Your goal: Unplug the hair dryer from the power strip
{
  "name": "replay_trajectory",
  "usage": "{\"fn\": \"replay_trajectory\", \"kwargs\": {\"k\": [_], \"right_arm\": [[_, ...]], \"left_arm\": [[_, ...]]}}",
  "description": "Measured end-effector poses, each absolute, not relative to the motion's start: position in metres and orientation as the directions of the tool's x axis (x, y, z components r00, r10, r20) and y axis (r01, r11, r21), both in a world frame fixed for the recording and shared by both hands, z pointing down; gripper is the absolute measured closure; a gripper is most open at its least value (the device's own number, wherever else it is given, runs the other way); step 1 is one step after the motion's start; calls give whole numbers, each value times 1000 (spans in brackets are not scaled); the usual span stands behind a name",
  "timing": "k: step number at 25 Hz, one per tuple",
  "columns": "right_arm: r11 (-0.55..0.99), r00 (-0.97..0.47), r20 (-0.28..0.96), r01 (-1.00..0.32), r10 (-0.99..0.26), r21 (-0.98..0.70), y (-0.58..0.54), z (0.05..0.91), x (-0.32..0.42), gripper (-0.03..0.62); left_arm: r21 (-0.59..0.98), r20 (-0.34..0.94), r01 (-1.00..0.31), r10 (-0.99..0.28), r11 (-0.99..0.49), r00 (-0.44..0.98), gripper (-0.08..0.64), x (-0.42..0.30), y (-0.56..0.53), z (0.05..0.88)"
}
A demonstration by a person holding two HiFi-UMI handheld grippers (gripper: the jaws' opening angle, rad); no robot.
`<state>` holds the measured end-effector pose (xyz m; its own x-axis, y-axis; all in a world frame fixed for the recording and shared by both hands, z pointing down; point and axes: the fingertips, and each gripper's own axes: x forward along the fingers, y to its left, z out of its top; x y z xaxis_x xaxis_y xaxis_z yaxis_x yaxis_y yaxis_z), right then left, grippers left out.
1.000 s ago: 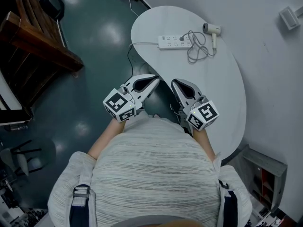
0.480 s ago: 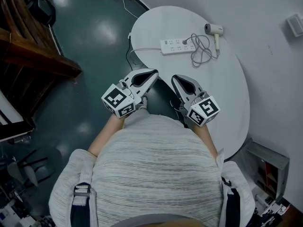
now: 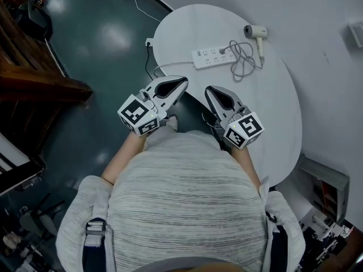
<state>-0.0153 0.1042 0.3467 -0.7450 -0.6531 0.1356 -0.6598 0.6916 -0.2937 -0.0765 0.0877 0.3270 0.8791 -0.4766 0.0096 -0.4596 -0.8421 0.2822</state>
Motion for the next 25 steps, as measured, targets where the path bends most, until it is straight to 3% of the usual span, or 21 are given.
{"fn": "replay_trajectory", "kwargs": {"k": [10, 25], "right_arm": [[640, -697, 155, -709, -700, -296, 81, 358, -2, 566], [632, -706, 141, -692, -694, -349, 18, 373, 35, 566]], "left_arm": [[318, 23, -356, -368, -879, 929, 552, -50, 72, 344], [300, 95, -337, -323, -892, 942, 552, 6, 13, 355]]}}
